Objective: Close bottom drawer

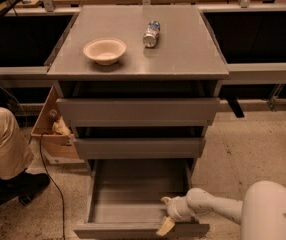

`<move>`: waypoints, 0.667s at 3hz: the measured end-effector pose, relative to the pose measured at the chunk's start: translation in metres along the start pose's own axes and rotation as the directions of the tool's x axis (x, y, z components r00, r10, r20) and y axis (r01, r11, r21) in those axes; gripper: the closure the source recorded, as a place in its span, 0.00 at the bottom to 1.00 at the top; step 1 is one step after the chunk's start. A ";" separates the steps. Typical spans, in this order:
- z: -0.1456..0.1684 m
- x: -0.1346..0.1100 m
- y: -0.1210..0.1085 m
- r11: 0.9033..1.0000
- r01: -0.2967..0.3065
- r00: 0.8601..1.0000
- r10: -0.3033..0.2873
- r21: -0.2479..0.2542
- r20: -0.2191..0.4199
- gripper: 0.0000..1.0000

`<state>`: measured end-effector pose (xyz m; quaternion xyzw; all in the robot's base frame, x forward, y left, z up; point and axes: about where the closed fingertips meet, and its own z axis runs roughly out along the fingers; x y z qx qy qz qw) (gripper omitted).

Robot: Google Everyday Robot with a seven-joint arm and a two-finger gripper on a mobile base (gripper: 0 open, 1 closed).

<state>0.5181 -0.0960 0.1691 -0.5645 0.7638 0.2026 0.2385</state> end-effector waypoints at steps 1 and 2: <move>0.001 -0.006 -0.004 1.000 0.012 1.000 -0.012 0.004 0.014 0.41; -0.006 -0.011 -0.003 1.000 0.012 1.000 -0.012 0.004 0.014 0.26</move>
Offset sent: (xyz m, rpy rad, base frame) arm 0.0719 0.0298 0.0280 0.0600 -0.1565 0.0622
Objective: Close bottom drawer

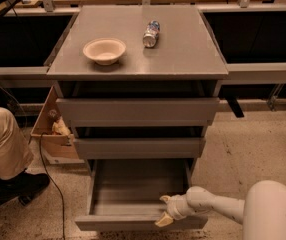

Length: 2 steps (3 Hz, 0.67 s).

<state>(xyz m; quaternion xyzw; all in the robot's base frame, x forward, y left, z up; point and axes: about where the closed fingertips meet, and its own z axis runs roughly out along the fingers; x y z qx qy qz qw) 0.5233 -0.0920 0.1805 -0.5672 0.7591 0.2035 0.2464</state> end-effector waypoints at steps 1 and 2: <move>0.000 0.000 0.000 1.000 0.000 1.000 0.000 0.000 0.000 0.08; 0.006 -0.017 -0.024 0.999 0.035 0.999 -0.036 0.025 0.039 0.11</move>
Offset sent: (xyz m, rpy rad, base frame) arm 0.0979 0.0283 0.0185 0.0884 -0.1795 0.0340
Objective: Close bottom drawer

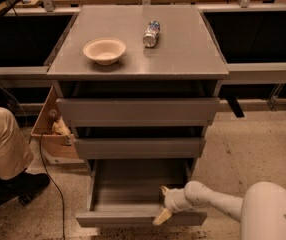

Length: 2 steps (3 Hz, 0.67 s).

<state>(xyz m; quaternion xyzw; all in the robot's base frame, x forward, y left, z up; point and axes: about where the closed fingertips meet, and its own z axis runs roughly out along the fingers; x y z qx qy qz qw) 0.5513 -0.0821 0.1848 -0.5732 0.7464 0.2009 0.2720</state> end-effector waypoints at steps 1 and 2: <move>0.013 -0.019 -0.031 0.999 0.043 0.998 -0.044 0.030 0.054 0.29; 0.015 -0.027 -0.038 0.998 0.054 0.996 -0.057 0.037 0.070 0.54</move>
Offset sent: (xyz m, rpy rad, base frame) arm 0.0888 0.0332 0.0089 0.0962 -0.1523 0.0382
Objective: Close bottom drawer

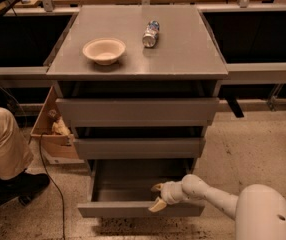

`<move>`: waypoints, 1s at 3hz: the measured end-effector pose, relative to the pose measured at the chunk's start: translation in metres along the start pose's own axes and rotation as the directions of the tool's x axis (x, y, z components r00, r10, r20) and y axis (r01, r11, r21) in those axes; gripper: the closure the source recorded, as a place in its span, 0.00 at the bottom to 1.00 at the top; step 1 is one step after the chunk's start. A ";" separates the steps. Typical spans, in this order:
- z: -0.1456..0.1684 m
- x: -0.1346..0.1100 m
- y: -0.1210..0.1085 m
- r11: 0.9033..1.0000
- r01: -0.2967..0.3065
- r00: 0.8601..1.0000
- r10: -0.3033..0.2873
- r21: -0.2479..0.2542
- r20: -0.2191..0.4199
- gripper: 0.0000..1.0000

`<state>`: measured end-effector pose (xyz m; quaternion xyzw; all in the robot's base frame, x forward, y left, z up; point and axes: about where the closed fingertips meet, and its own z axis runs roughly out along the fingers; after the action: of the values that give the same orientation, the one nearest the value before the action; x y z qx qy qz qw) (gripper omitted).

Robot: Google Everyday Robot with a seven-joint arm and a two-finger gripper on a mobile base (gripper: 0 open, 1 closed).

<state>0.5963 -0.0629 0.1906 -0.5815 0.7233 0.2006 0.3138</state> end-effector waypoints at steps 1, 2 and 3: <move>0.001 -0.003 0.001 1.000 0.001 1.000 -0.001 -0.003 0.004 0.73; 0.001 -0.011 -0.011 1.000 0.025 0.999 -0.025 0.017 0.022 0.61; -0.003 -0.021 -0.024 0.998 0.047 0.998 -0.048 0.035 0.035 0.38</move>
Offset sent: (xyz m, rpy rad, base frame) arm 0.0390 0.0073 0.0229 0.0277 -0.1015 0.0104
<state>0.6213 -0.0553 0.2088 -0.5894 0.7070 0.1908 0.3413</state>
